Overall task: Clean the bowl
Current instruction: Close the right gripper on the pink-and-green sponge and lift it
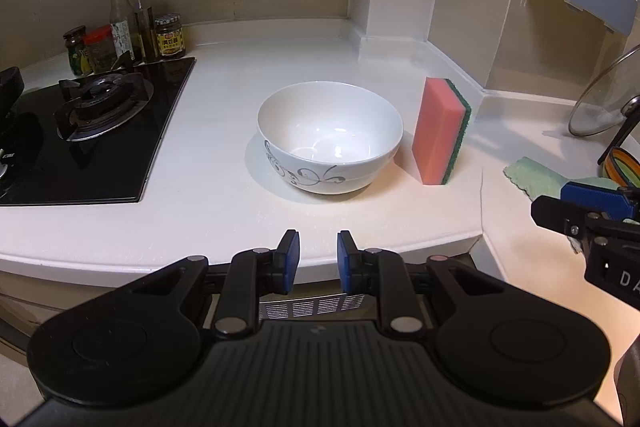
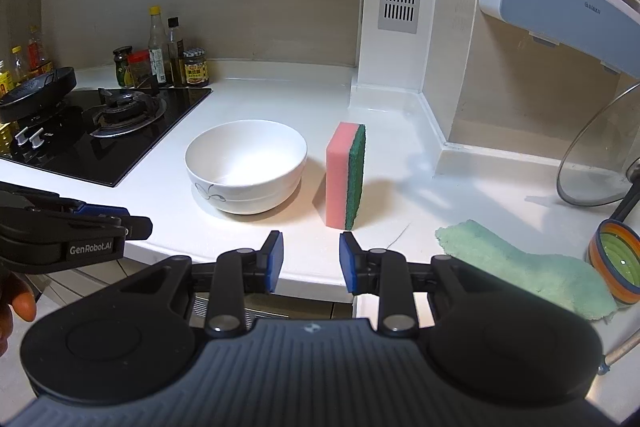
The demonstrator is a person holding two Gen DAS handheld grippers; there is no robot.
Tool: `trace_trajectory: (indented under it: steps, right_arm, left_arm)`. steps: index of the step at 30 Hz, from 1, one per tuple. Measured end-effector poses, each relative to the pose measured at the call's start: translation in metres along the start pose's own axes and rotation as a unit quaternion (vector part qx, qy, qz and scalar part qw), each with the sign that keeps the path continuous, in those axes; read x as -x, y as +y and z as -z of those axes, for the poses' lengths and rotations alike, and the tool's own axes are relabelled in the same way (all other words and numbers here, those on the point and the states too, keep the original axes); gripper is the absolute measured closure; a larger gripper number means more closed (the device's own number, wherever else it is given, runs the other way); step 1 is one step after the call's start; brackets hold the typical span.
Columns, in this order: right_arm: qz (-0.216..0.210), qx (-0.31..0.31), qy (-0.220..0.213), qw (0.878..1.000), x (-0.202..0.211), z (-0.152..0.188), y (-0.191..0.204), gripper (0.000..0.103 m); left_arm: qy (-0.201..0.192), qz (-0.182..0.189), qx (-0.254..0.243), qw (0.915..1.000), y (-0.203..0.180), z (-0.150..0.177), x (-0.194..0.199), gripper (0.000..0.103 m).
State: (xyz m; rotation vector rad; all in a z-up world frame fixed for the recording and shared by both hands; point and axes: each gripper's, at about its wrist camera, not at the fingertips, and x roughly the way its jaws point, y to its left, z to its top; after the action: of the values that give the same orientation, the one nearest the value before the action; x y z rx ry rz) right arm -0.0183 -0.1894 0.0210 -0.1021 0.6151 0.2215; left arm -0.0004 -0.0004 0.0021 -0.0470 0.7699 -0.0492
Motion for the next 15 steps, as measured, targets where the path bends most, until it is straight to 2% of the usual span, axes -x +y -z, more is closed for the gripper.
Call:
trace_trajectory:
  steps: [8, 15]
  right_arm:
    - [0.012, -0.003, 0.012, 1.0, -0.016, -0.006, -0.004, 0.077]
    - [0.031, -0.017, 0.011, 0.999, -0.038, -0.033, -0.018, 0.077]
  left_arm:
    - [0.005, 0.01, 0.001, 0.9999, 0.006, -0.009, -0.018, 0.079]
    - [0.019, 0.025, 0.004, 0.9995, 0.017, -0.021, -0.037, 0.079]
